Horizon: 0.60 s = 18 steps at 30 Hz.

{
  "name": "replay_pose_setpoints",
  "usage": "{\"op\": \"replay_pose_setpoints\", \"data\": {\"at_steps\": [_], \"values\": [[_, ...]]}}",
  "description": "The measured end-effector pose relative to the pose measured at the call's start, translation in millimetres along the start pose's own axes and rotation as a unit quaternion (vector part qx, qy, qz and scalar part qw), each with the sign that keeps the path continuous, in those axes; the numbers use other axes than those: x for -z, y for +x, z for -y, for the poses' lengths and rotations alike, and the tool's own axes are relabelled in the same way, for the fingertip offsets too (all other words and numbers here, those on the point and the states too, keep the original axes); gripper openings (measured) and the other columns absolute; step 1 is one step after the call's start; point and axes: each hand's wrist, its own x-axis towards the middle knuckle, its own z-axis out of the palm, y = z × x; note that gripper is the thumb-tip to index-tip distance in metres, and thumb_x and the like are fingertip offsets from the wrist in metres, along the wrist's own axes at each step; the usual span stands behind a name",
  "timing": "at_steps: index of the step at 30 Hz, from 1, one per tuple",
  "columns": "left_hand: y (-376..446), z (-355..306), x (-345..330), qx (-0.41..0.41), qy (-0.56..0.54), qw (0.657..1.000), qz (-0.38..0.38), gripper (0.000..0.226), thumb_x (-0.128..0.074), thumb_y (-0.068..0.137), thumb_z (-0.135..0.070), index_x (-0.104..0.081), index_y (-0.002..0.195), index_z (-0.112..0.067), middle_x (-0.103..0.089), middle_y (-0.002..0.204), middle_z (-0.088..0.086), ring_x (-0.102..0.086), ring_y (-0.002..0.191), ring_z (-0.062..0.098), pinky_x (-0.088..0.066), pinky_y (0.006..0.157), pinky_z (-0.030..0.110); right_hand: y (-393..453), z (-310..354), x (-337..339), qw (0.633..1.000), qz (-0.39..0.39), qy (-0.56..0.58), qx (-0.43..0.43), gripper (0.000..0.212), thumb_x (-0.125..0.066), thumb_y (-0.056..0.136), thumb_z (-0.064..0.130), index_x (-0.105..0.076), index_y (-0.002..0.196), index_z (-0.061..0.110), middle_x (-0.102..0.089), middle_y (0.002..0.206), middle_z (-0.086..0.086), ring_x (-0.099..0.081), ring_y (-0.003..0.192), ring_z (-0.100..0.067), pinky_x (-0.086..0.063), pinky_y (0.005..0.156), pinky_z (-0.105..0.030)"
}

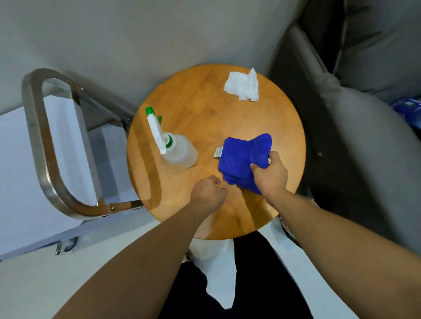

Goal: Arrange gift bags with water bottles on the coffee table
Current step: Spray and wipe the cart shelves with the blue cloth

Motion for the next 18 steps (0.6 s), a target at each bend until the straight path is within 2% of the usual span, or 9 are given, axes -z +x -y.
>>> {"op": "replay_pose_setpoints", "data": {"at_steps": [4,6,9,13,16,18], "values": [[-22.9,16.9,13.9,-0.05,-0.021,0.998,-0.022,0.038,-0.063,0.095,-0.031,-0.059,0.131,-0.019,-0.059,0.112,0.001,-0.053,0.092,0.017,-0.042,0.078,0.024,-43.2,10.6,-7.0,1.0,-0.016,0.004,0.018,0.033,-0.061,0.096,0.027,-0.054,0.129,0.028,-0.064,0.108,0.002,-0.06,0.099,-0.023,-0.051,0.088,-0.04],[-35.4,33.2,25.5,-0.08,-0.005,0.997,-0.022,0.041,-0.063,0.096,-0.033,-0.058,0.134,-0.019,-0.062,0.117,0.004,-0.055,0.094,0.018,-0.042,0.079,0.024,-72.3,14.5,-12.8,0.999,-0.015,-0.013,0.043,0.035,-0.061,0.097,0.03,-0.054,0.131,0.027,-0.064,0.11,0.0,-0.06,0.101,-0.024,-0.05,0.089,-0.04],[-54.0,70.5,47.8,-0.115,0.005,0.993,-0.035,0.044,-0.062,0.096,-0.038,-0.057,0.136,-0.021,-0.062,0.128,0.006,-0.059,0.11,0.023,-0.041,0.082,0.024,-123.4,18.6,-30.0,0.997,-0.007,-0.02,0.075,0.029,-0.063,0.094,0.028,-0.058,0.123,0.024,-0.064,0.109,-0.001,-0.059,0.098,-0.025,-0.05,0.086,-0.039],[-90.0,146.7,84.2,-0.144,-0.001,0.987,-0.076,0.043,-0.062,0.096,-0.04,-0.058,0.135,-0.022,-0.061,0.13,0.004,-0.059,0.114,0.025,-0.047,0.091,0.03,-203.9,23.9,-77.2,0.992,0.024,-0.04,0.115,0.02,-0.065,0.091,0.023,-0.063,0.11,0.025,-0.066,0.1,0.003,-0.061,0.093,-0.023,-0.046,0.076,-0.034],[-120.2,224.1,111.0,-0.138,-0.009,0.986,-0.089,0.029,-0.065,0.093,-0.035,-0.065,0.119,-0.022,-0.065,0.115,0.004,-0.064,0.105,0.026,-0.054,0.092,0.038,-262.9,25.7,-128.7,0.988,0.075,-0.08,0.109,0.035,-0.068,0.089,0.026,-0.063,0.124,0.022,-0.068,0.113,-0.001,-0.063,0.099,-0.024,-0.051,0.085,-0.037],[-135.3,276.0,133.4,-0.127,-0.01,0.985,-0.115,0.019,-0.064,0.092,-0.031,-0.068,0.109,-0.022,-0.068,0.107,0.004,-0.064,0.103,0.027,-0.054,0.091,0.039,-299.1,34.0,-166.5,0.976,0.133,-0.131,0.115,0.033,-0.069,0.089,0.024,-0.064,0.122,0.019,-0.068,0.112,-0.005,-0.063,0.1,-0.026,-0.053,0.09,-0.042]]}}
